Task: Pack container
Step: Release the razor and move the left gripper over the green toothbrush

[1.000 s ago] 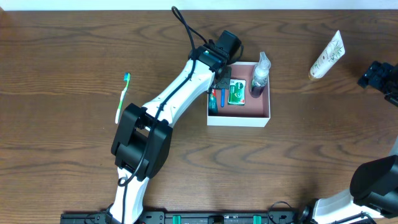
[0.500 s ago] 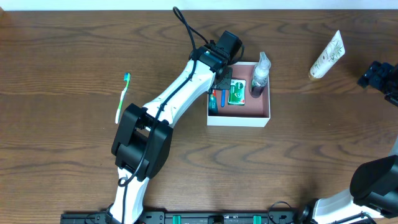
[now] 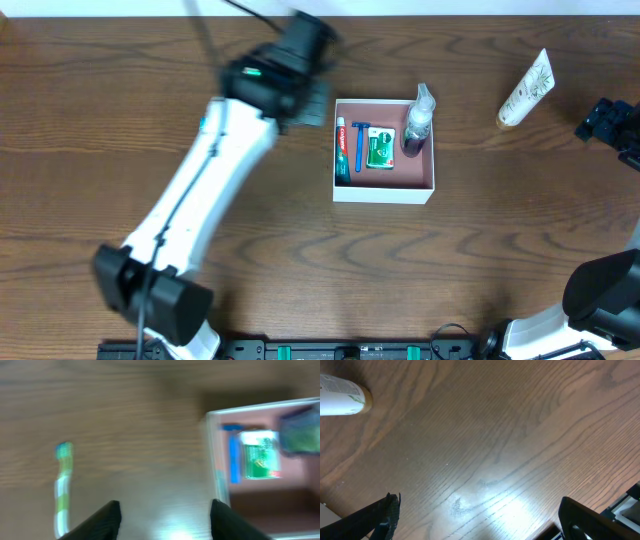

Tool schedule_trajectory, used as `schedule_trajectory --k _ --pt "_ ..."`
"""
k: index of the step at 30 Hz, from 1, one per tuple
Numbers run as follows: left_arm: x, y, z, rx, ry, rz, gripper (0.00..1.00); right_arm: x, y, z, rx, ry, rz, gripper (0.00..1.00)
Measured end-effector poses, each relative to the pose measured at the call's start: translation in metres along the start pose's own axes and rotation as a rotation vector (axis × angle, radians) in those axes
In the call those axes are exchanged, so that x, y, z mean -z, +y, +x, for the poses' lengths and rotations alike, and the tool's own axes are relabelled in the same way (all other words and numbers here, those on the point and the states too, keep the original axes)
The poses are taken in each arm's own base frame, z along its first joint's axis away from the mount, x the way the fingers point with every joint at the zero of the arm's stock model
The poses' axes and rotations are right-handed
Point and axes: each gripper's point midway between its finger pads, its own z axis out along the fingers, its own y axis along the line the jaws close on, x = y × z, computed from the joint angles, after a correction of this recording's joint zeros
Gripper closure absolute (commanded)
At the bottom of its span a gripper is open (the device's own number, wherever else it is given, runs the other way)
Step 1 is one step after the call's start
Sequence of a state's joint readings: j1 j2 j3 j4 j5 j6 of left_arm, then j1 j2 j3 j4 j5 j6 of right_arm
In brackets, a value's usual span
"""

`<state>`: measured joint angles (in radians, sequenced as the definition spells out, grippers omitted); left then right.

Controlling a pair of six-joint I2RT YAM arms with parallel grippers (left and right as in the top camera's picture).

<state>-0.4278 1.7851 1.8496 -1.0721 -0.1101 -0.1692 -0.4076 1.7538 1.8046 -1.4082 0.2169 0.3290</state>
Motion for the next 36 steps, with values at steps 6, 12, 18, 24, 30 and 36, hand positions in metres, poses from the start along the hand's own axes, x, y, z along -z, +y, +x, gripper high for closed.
schedule_trajectory --k 6,12,18,24,30,36 --pt "-0.022 0.108 0.015 0.139 0.096 -0.148 0.02 0.0 0.0 0.0 0.0 0.0 0.0 0.01" --pt "-0.056 0.195 0.05 0.32 0.206 -0.245 0.02 0.0 0.0 0.0 0.0 0.0 0.0 0.01" --pt "-0.063 0.226 0.076 0.414 0.278 -0.199 0.02 0.0 0.0 0.0 0.0 0.0 0.0 0.01" --pt "-0.074 0.219 0.065 0.321 0.224 -0.097 0.02 0.0 0.0 0.0 0.0 0.0 0.0 0.01" --pt "-0.1 0.209 0.091 0.243 0.272 -0.05 0.02 0.0 0.0 0.0 0.0 0.0 0.0 0.01" --pt "-0.116 0.204 0.109 0.216 0.297 -0.031 0.02 0.0 0.0 0.0 0.0 0.0 0.0 0.01"
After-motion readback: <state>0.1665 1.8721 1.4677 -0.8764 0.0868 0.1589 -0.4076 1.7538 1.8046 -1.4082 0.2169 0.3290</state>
